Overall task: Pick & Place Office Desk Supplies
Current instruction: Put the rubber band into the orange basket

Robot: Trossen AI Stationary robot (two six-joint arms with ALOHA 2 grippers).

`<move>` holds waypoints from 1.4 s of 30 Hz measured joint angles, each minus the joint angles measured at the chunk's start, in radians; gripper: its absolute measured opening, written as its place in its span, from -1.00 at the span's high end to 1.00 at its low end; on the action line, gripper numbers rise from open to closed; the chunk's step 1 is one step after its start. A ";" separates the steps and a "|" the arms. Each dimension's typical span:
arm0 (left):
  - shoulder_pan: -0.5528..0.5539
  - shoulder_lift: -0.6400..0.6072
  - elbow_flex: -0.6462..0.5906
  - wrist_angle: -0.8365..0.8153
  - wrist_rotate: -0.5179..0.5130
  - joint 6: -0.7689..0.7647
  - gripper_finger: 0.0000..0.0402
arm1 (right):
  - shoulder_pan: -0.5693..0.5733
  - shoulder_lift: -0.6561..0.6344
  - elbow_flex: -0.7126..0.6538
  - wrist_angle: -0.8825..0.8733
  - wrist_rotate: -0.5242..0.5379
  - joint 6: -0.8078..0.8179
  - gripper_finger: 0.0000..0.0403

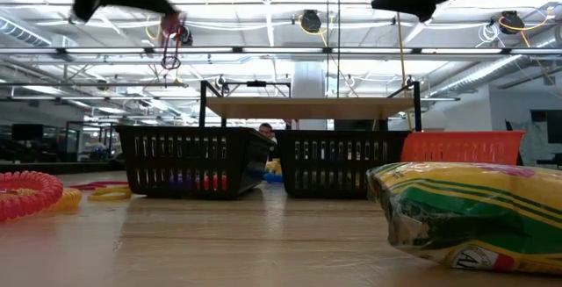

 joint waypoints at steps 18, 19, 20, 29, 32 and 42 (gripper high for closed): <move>0.170 -0.022 0.001 0.790 0.366 1.070 1.00 | -0.006 0.268 -0.108 0.541 -0.185 -0.080 0.15; 0.176 -0.022 0.001 0.787 0.380 1.070 1.00 | -0.006 0.286 -0.108 0.565 -0.186 -0.084 0.15; 0.183 -0.022 0.001 0.786 0.391 1.070 1.00 | -0.006 0.303 -0.108 0.584 -0.186 -0.087 0.15; 0.246 -0.021 0.001 0.774 0.461 1.062 1.00 | -0.005 0.401 -0.109 0.759 -0.268 -0.090 0.15; 0.274 -0.016 0.001 0.776 0.525 1.052 1.00 | -0.005 0.401 -0.109 0.807 -0.292 -0.080 0.15; 0.374 0.085 0.002 0.864 0.659 1.016 1.00 | 0.007 0.403 -0.109 0.848 -0.412 -0.079 0.15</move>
